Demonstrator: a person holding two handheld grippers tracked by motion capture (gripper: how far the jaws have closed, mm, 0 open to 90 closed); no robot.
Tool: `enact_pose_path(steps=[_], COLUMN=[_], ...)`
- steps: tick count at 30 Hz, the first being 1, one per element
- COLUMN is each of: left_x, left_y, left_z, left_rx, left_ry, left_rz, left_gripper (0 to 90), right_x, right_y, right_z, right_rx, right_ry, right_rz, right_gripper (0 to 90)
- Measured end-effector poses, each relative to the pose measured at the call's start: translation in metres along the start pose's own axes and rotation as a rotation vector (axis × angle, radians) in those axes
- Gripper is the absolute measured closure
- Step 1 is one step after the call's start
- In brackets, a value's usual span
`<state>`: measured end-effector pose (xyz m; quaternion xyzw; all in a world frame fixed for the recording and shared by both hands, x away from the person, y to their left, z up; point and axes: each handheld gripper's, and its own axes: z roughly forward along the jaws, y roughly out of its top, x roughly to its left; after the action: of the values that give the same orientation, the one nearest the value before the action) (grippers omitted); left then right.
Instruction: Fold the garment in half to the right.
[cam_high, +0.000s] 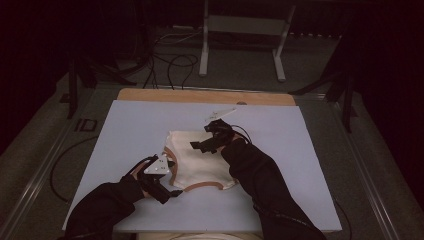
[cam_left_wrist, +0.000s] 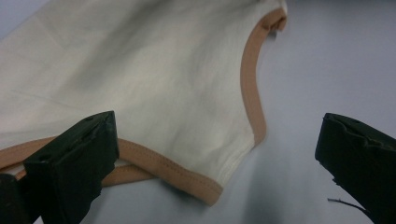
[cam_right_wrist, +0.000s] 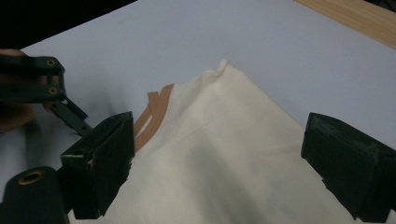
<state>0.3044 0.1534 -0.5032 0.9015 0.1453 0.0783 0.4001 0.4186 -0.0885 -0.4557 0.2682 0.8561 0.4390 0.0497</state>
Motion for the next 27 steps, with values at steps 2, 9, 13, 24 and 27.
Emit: enact_pose_path(steps=[2,9,13,24,27], left_x=[0.0,0.002,0.001,0.007,0.009], left_y=[0.0,-0.002,-0.003,0.0,0.002], left_z=[0.003,0.011,0.016,0.022,0.023], left_rx=[0.02,0.066,0.085,0.116,0.108], left_ry=[0.001,-0.009,-0.006,0.035,0.052], left_rz=[0.015,0.06,0.081,0.085,0.076], left_gripper=[0.5,9.1,15.4,25.0,32.4], right_x=[0.001,0.003,0.007,0.011,0.012], right_y=[0.0,-0.001,-0.002,-0.001,-0.001], right_z=[0.003,0.016,0.022,0.03,0.031], right_rx=[0.003,0.018,0.031,0.048,0.049], right_ry=[0.001,0.017,0.029,0.039,0.041], right_rz=[-0.003,-0.004,-0.008,-0.024,-0.022], right_gripper=[9.7,9.7,9.7,9.7,9.8])
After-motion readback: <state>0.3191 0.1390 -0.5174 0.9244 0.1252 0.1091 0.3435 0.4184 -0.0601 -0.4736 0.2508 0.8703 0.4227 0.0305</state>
